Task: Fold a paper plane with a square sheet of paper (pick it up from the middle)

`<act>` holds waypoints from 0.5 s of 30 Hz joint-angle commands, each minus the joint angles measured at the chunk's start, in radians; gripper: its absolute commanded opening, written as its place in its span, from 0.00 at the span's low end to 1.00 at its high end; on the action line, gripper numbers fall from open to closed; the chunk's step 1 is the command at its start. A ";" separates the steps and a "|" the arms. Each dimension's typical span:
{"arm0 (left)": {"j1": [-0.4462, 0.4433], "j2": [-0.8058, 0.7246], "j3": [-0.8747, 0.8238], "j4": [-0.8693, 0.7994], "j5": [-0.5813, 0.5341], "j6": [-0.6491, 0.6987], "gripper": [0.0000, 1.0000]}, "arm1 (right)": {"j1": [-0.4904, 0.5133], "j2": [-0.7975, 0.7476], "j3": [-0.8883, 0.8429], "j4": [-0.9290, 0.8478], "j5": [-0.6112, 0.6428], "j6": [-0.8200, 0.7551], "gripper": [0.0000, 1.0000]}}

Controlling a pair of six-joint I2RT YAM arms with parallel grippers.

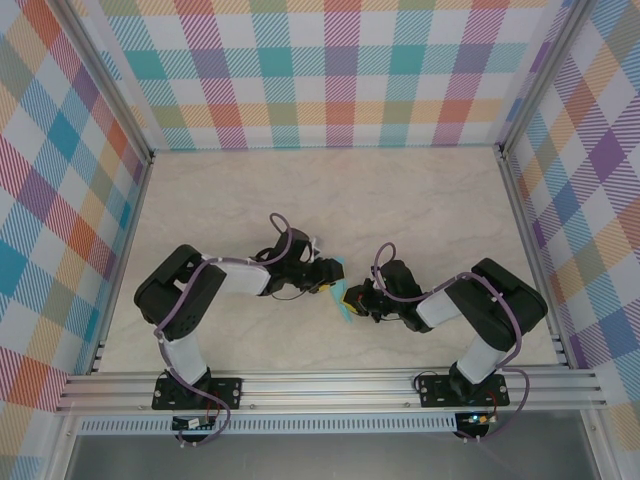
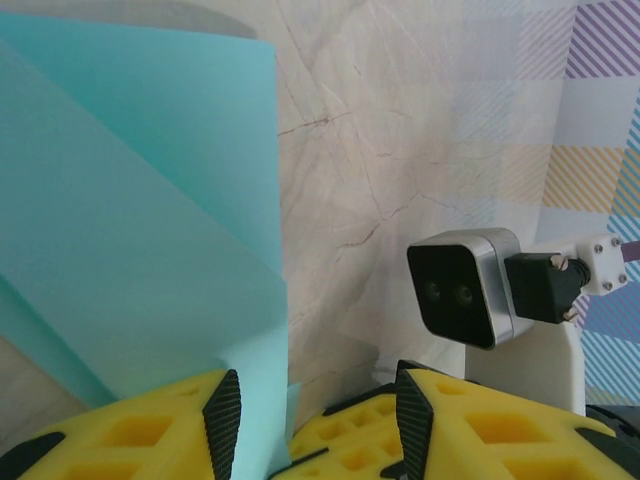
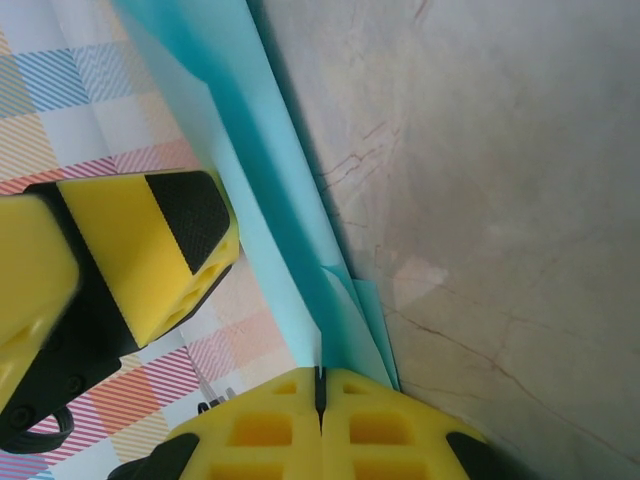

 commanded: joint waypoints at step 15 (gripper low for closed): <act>-0.013 0.118 0.040 -0.105 -0.008 0.030 0.41 | -0.007 -0.042 0.036 -0.214 -0.001 -0.055 0.10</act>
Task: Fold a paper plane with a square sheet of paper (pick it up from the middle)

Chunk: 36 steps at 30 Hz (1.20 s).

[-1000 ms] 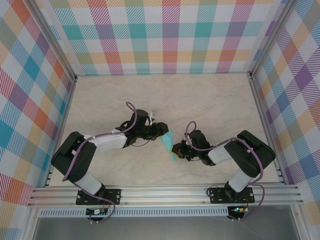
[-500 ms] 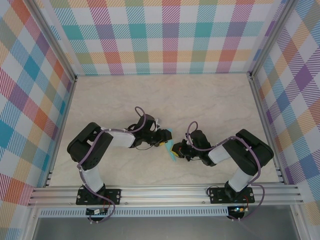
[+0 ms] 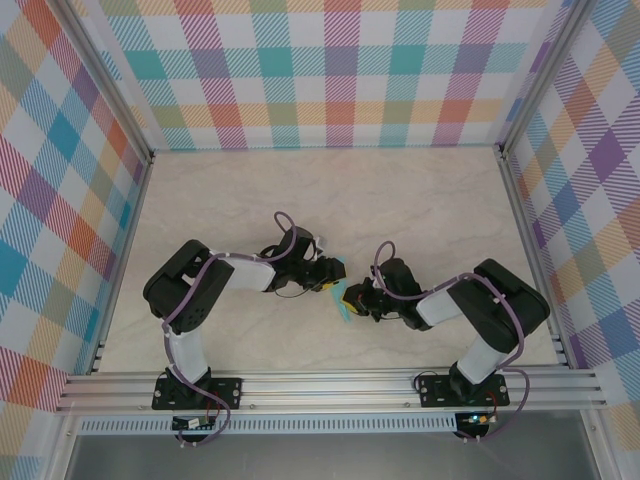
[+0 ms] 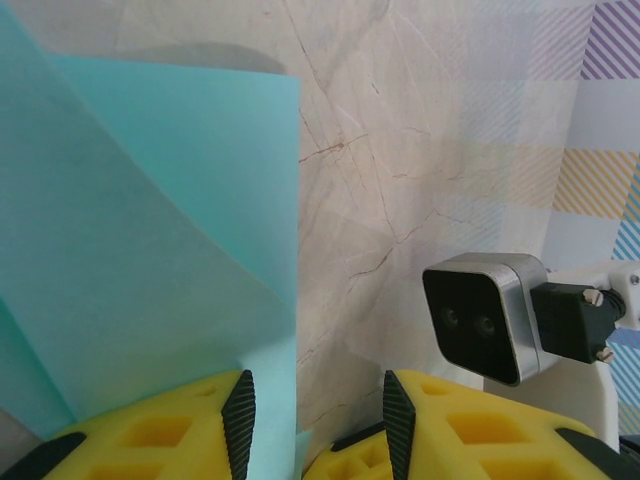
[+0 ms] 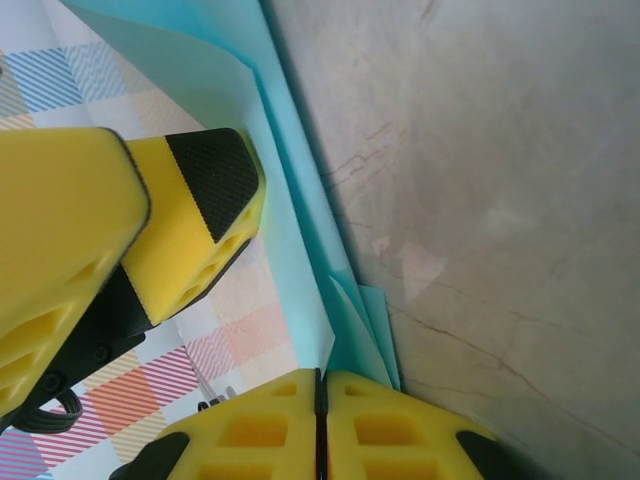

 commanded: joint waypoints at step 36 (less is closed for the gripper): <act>-0.025 0.052 0.016 -0.119 -0.010 0.042 0.41 | 0.002 -0.131 0.124 -0.407 -0.059 -0.221 0.21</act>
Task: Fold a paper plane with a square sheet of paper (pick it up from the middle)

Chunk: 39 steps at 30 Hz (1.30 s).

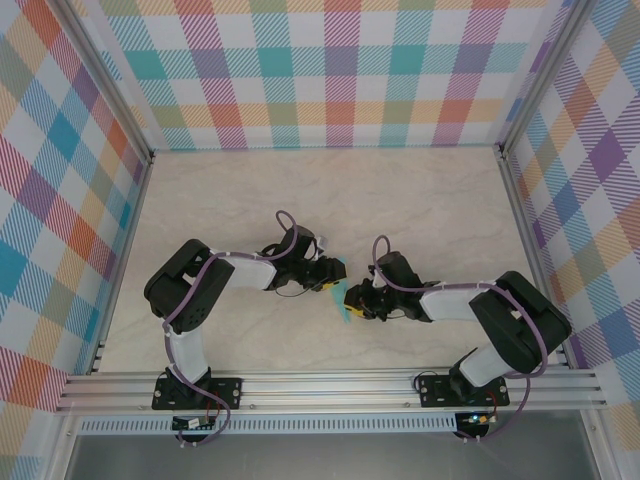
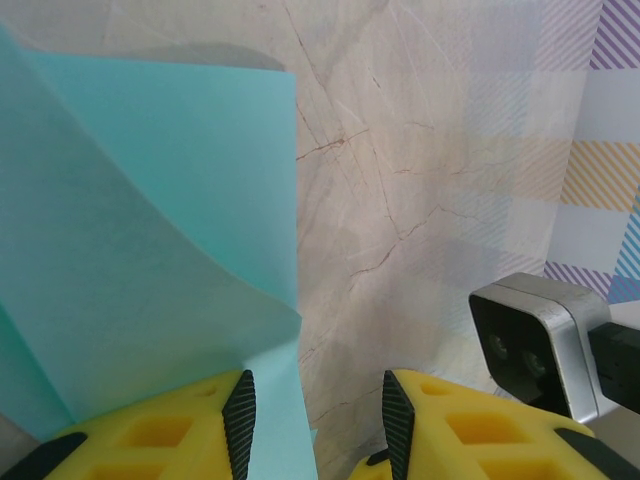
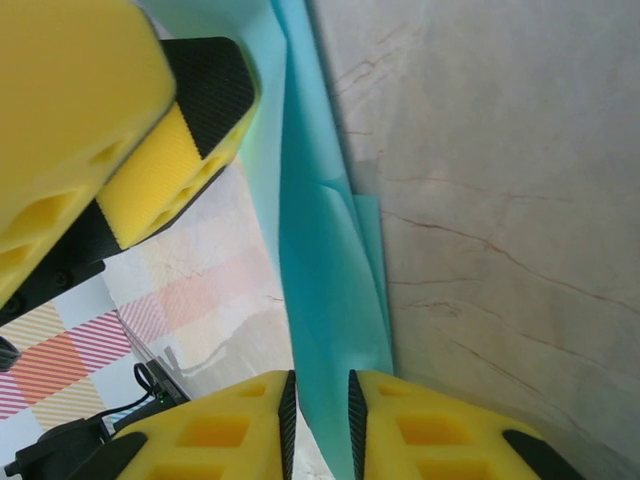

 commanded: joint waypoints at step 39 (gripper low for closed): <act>-0.028 0.058 -0.001 -0.096 -0.026 0.016 0.41 | 0.031 0.028 0.011 -0.209 0.046 -0.054 0.09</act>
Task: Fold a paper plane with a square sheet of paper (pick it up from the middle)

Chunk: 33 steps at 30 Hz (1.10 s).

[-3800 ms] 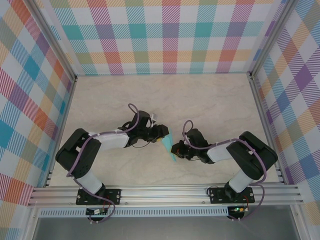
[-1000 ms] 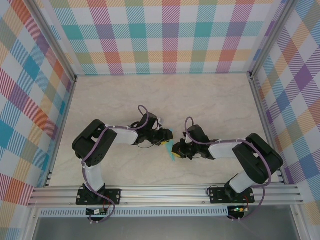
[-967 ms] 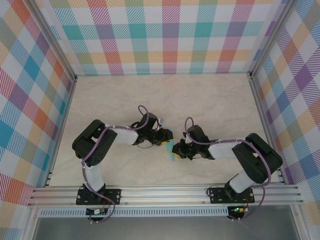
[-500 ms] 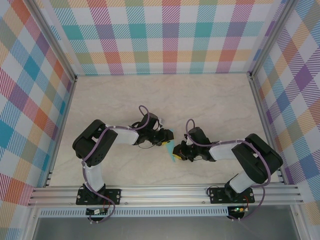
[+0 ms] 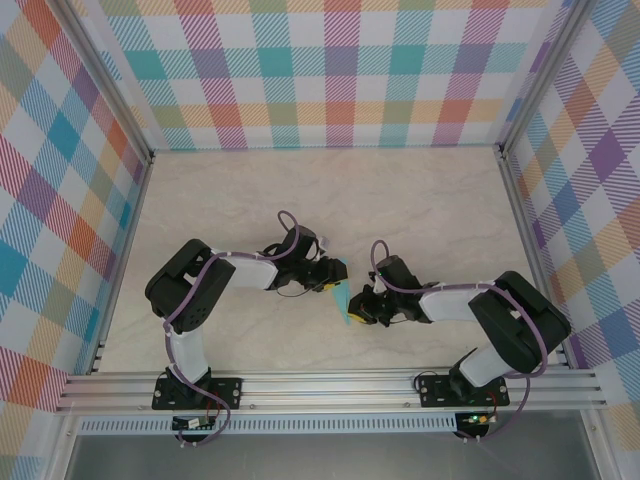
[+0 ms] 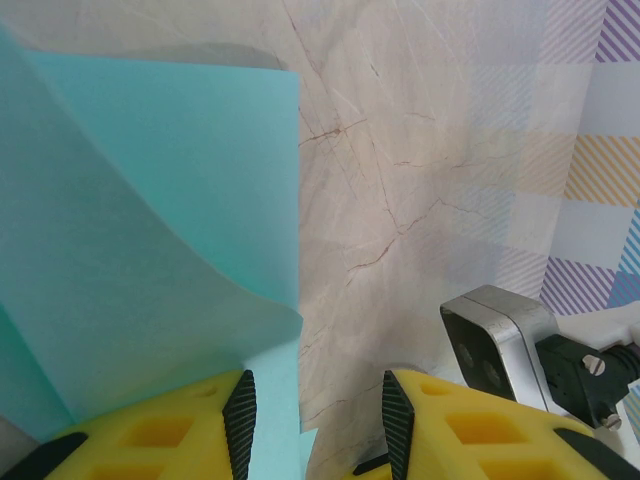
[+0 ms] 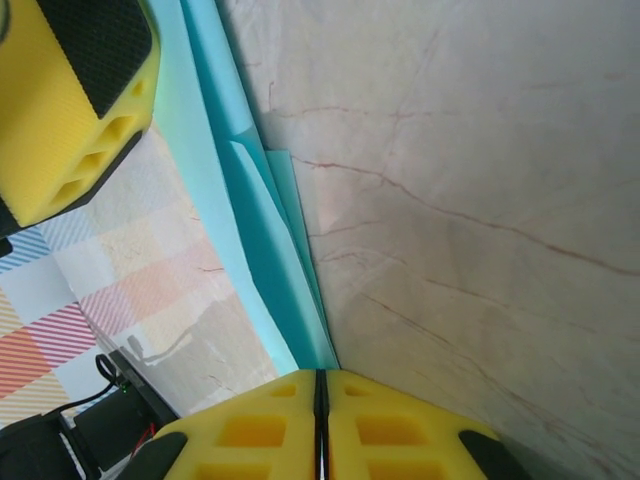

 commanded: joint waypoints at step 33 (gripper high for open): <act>-0.019 0.057 -0.011 -0.080 -0.017 0.018 0.41 | 0.063 -0.049 0.115 -0.146 0.080 -0.077 0.26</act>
